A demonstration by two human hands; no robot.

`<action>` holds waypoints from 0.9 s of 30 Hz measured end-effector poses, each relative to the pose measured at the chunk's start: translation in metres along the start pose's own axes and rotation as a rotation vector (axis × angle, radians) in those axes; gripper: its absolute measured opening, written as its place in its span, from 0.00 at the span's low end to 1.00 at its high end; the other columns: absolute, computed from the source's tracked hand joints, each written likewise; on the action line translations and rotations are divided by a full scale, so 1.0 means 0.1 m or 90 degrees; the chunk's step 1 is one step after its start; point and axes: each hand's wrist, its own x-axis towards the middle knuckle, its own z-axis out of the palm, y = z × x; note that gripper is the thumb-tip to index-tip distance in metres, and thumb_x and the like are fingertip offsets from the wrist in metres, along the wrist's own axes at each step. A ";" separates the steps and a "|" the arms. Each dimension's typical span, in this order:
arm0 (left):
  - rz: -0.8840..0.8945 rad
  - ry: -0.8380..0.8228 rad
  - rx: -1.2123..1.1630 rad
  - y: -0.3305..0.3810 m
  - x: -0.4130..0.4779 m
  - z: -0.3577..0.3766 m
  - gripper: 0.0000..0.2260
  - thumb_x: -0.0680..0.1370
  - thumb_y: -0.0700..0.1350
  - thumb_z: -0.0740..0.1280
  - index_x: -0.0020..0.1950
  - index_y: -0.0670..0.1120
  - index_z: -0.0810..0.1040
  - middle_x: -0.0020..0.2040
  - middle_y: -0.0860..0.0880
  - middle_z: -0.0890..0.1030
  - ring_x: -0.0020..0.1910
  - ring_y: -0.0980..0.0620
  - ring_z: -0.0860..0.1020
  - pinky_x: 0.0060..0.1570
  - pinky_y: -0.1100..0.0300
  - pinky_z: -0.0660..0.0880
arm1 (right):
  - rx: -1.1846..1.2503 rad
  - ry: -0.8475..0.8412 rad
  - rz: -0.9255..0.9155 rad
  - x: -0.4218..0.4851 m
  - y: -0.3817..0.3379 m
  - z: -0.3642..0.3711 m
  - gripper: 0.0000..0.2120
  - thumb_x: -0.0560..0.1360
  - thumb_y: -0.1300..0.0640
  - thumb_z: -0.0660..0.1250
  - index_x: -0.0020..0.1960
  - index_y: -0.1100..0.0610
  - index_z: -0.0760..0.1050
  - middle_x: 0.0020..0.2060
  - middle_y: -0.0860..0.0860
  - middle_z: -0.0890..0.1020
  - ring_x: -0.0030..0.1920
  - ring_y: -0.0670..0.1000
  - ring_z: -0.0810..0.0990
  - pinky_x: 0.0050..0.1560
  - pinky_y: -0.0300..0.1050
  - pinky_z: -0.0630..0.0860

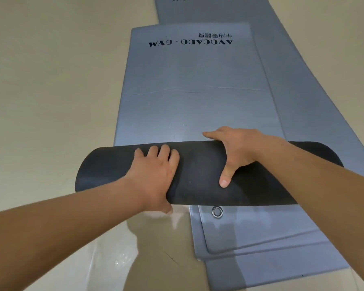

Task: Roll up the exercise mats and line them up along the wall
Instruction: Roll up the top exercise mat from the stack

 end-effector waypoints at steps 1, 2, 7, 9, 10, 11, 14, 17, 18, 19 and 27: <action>-0.011 0.007 -0.001 0.01 0.03 0.07 0.57 0.62 0.72 0.76 0.78 0.47 0.51 0.71 0.45 0.62 0.70 0.41 0.66 0.67 0.39 0.70 | -0.012 0.033 -0.002 -0.02 0.00 0.02 0.72 0.51 0.31 0.86 0.84 0.36 0.48 0.81 0.42 0.61 0.79 0.54 0.66 0.69 0.58 0.72; -0.018 0.019 -0.008 0.00 0.07 0.12 0.55 0.62 0.70 0.76 0.77 0.47 0.51 0.71 0.44 0.62 0.69 0.41 0.65 0.65 0.39 0.71 | -0.026 0.064 -0.002 -0.05 0.00 0.04 0.70 0.52 0.29 0.85 0.84 0.36 0.49 0.80 0.42 0.61 0.78 0.54 0.67 0.66 0.57 0.73; 0.021 0.030 -0.072 -0.31 0.27 -0.02 0.48 0.57 0.71 0.72 0.71 0.51 0.63 0.60 0.50 0.72 0.56 0.46 0.76 0.53 0.46 0.79 | -0.042 0.118 0.026 -0.25 0.06 0.01 0.62 0.59 0.24 0.78 0.84 0.38 0.52 0.76 0.46 0.68 0.74 0.55 0.71 0.63 0.55 0.73; 0.021 -0.003 -0.144 -0.46 0.35 -0.20 0.47 0.56 0.71 0.75 0.69 0.54 0.66 0.57 0.53 0.75 0.51 0.49 0.78 0.51 0.48 0.80 | -0.045 0.096 0.042 -0.30 0.08 -0.01 0.67 0.54 0.22 0.78 0.84 0.37 0.47 0.76 0.48 0.68 0.75 0.57 0.70 0.65 0.57 0.72; 0.018 -0.021 -0.176 -0.51 0.37 -0.28 0.45 0.56 0.70 0.77 0.68 0.56 0.66 0.55 0.55 0.77 0.49 0.50 0.79 0.50 0.48 0.81 | -0.064 0.096 0.051 -0.31 0.06 0.01 0.69 0.53 0.22 0.78 0.84 0.38 0.46 0.74 0.49 0.69 0.74 0.58 0.71 0.65 0.58 0.72; 0.015 -0.039 -0.198 -0.54 0.40 -0.34 0.43 0.56 0.68 0.79 0.66 0.57 0.67 0.53 0.56 0.78 0.48 0.51 0.80 0.50 0.49 0.81 | -0.094 0.106 0.060 -0.30 0.04 0.05 0.69 0.53 0.21 0.78 0.83 0.38 0.46 0.72 0.51 0.69 0.72 0.58 0.71 0.66 0.59 0.72; 0.033 -0.067 -0.211 -0.52 0.41 -0.39 0.39 0.58 0.64 0.80 0.64 0.57 0.68 0.49 0.57 0.79 0.45 0.52 0.79 0.48 0.50 0.81 | -0.164 0.132 0.066 -0.27 -0.01 0.17 0.65 0.54 0.23 0.77 0.81 0.39 0.49 0.65 0.53 0.70 0.65 0.59 0.74 0.63 0.59 0.72; 0.048 -0.079 -0.237 -0.48 0.36 -0.41 0.34 0.60 0.61 0.81 0.61 0.58 0.70 0.48 0.57 0.80 0.45 0.53 0.80 0.48 0.51 0.81 | -0.158 0.093 0.044 -0.35 0.02 0.05 0.58 0.54 0.27 0.79 0.76 0.39 0.55 0.57 0.50 0.71 0.55 0.57 0.78 0.52 0.54 0.75; 0.049 -0.112 -0.272 -0.47 0.33 -0.43 0.33 0.60 0.60 0.82 0.60 0.59 0.71 0.49 0.57 0.80 0.46 0.53 0.80 0.48 0.51 0.82 | -0.138 0.058 0.038 -0.38 0.04 0.00 0.56 0.54 0.28 0.81 0.75 0.38 0.57 0.55 0.48 0.72 0.53 0.55 0.79 0.51 0.53 0.76; 0.055 -0.163 -0.312 -0.47 0.30 -0.45 0.32 0.60 0.59 0.83 0.59 0.60 0.72 0.50 0.57 0.81 0.47 0.53 0.82 0.49 0.50 0.82 | -0.111 0.011 0.036 -0.41 0.04 -0.03 0.55 0.54 0.30 0.82 0.74 0.37 0.58 0.55 0.47 0.73 0.53 0.54 0.79 0.52 0.53 0.78; 0.052 -0.307 -0.448 -0.45 0.22 -0.09 0.40 0.56 0.65 0.86 0.66 0.63 0.77 0.61 0.62 0.82 0.57 0.55 0.83 0.61 0.50 0.81 | 0.070 -0.221 0.019 -0.15 0.07 0.11 0.54 0.49 0.40 0.90 0.71 0.33 0.70 0.67 0.40 0.76 0.66 0.53 0.78 0.68 0.60 0.77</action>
